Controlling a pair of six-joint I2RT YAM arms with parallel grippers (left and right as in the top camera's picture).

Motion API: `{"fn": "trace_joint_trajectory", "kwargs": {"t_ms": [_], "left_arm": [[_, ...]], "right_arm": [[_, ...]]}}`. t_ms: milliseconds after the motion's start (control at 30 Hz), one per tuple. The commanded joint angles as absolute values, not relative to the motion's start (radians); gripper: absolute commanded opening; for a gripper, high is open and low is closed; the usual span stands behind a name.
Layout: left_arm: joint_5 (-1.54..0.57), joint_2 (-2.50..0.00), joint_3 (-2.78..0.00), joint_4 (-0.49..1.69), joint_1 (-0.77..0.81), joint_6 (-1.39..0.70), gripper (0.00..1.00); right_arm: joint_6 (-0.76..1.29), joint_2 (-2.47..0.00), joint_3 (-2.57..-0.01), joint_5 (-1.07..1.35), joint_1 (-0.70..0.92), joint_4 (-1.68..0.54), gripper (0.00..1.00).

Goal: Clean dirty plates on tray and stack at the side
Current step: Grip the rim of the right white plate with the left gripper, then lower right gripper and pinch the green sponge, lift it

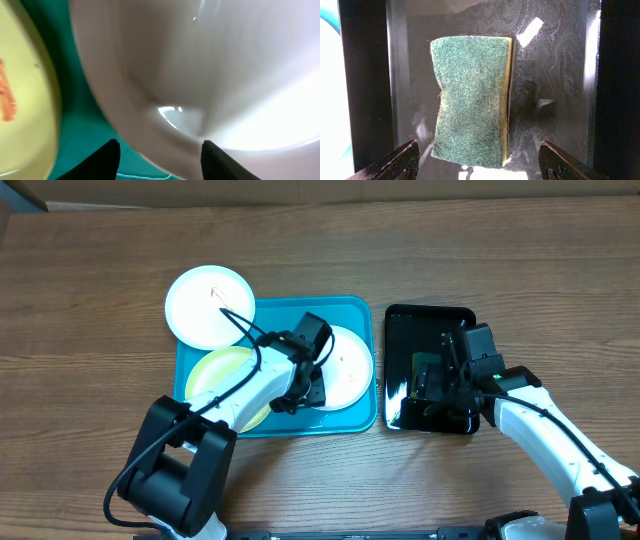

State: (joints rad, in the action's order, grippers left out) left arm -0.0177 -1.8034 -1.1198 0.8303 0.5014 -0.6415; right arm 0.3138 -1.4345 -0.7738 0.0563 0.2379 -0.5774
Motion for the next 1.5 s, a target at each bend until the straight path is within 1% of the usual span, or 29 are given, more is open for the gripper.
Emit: {"fn": "trace_joint_trajectory", "kwargs": {"t_ms": [0,233,300,333,400,500,567,633,800,867,967,1167,1300,1367,1400,1467], "left_arm": [[0.005,-1.817,-1.213,0.85,0.493,-0.581,0.54],[0.101,-1.819,-1.237,0.83,0.493,-0.576,0.55],[0.161,-1.819,-1.235,0.82,0.493,-0.576,0.55],[0.196,-1.819,-1.235,0.812,0.485,-0.575,0.57],[0.185,-1.819,-1.235,0.802,0.469,-0.54,0.64],[0.1,-1.819,-1.235,0.795,0.434,-0.462,0.65],[0.053,-1.819,-1.232,0.779,0.418,-0.422,0.61],[0.056,-1.82,-1.224,0.763,0.412,-0.418,0.58],[0.055,-1.82,-1.191,0.722,0.413,-0.424,0.52],[0.056,-1.82,-1.173,0.701,0.413,-0.426,0.52],[0.056,-1.82,-1.137,0.657,0.413,-0.427,0.49],[0.138,-1.82,-1.119,0.625,0.411,-0.427,0.48],[0.13,-1.824,-1.116,0.622,0.414,-0.427,0.43],[0.131,-1.83,-1.108,0.609,0.414,-0.427,0.36],[0.13,-1.832,-1.102,0.598,0.414,-0.429,0.34],[0.134,-1.841,-1.088,0.579,0.414,-0.443,0.34]], "right_arm": [[0.308,-1.434,-0.78,0.064,0.234,-0.56,0.77],[0.308,-1.434,-0.78,0.064,0.234,-0.547,0.77],[0.308,-1.434,-0.78,0.064,0.234,-0.554,0.78],[0.307,-1.434,-0.78,0.064,0.234,-0.558,0.78],[0.307,-1.434,-0.78,0.064,0.234,-0.562,0.78],[0.307,-1.434,-0.78,0.064,0.234,-0.567,0.78],[0.307,-1.434,-0.78,0.064,0.234,-0.57,0.78],[0.307,-1.434,-0.78,0.064,0.234,-0.57,0.78],[0.307,-1.434,-0.779,0.064,0.234,-0.577,0.78],[0.307,-1.435,-0.776,0.057,0.234,-0.577,0.78],[0.307,-1.438,-0.768,0.037,0.234,-0.569,0.78],[0.307,-1.441,-0.759,0.038,0.234,-0.551,0.78],[0.308,-1.441,-0.759,0.038,0.234,-0.551,0.77],[0.315,-1.441,-0.759,0.045,0.234,-0.551,0.76],[0.315,-1.441,-0.759,0.051,0.234,-0.551,0.76],[0.315,-1.441,-0.759,0.062,0.234,-0.551,0.76]]}}
